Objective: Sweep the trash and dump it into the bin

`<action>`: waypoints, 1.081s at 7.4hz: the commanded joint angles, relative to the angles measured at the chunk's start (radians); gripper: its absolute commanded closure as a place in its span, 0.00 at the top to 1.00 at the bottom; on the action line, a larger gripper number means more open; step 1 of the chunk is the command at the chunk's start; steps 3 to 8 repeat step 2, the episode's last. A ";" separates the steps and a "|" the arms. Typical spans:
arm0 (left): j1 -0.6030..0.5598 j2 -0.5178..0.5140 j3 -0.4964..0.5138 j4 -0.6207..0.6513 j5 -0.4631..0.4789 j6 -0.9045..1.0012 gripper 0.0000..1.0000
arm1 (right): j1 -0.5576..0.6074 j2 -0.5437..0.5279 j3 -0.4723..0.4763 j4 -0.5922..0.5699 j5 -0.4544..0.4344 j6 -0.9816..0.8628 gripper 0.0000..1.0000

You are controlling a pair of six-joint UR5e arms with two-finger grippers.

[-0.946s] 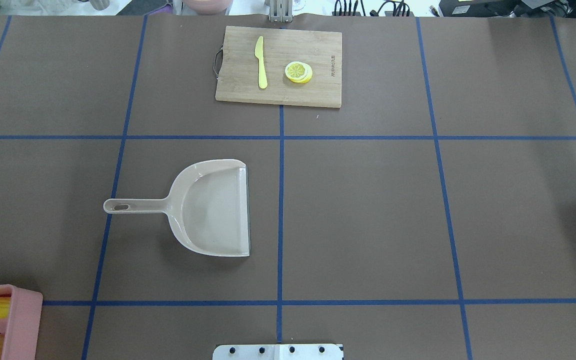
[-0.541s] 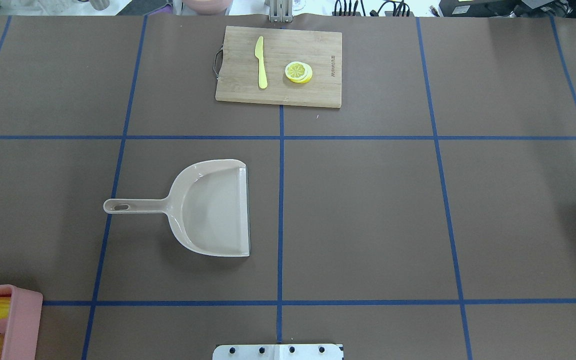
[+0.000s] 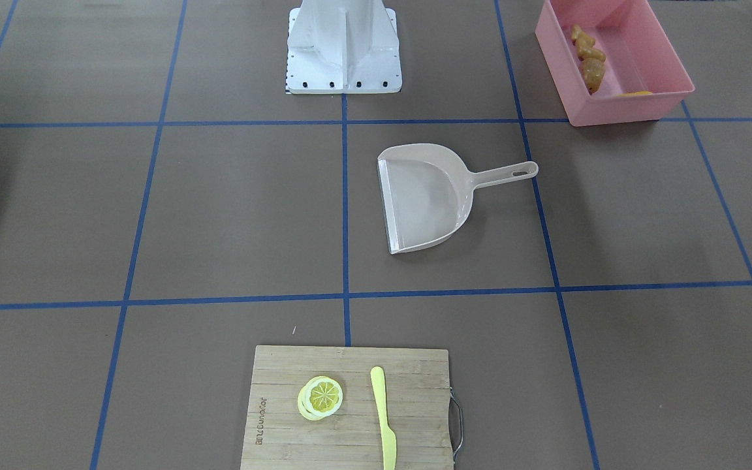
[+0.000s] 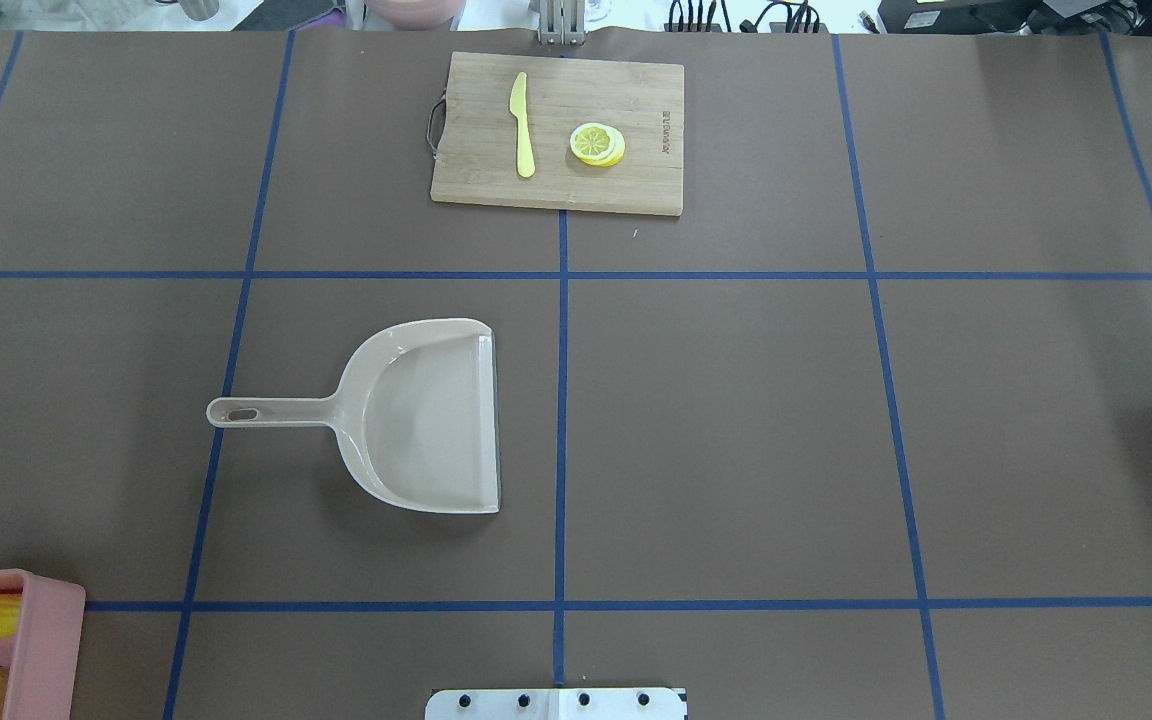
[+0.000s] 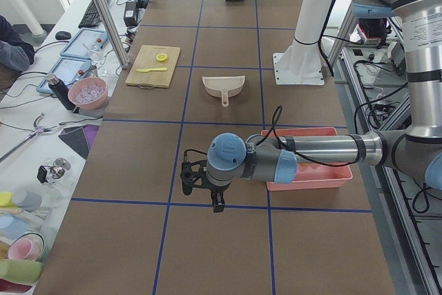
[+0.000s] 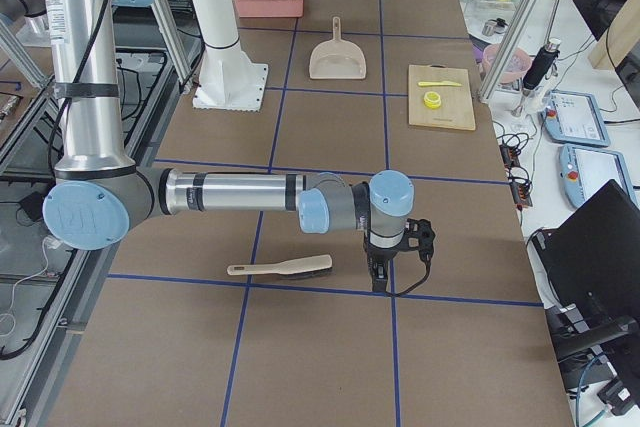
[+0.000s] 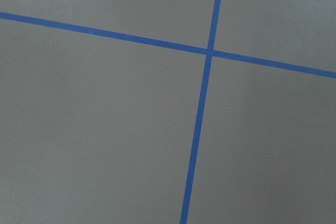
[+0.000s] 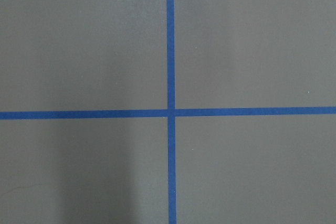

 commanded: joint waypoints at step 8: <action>-0.021 0.028 0.001 -0.002 -0.022 0.002 0.99 | 0.000 0.001 -0.001 0.000 0.000 0.000 1.00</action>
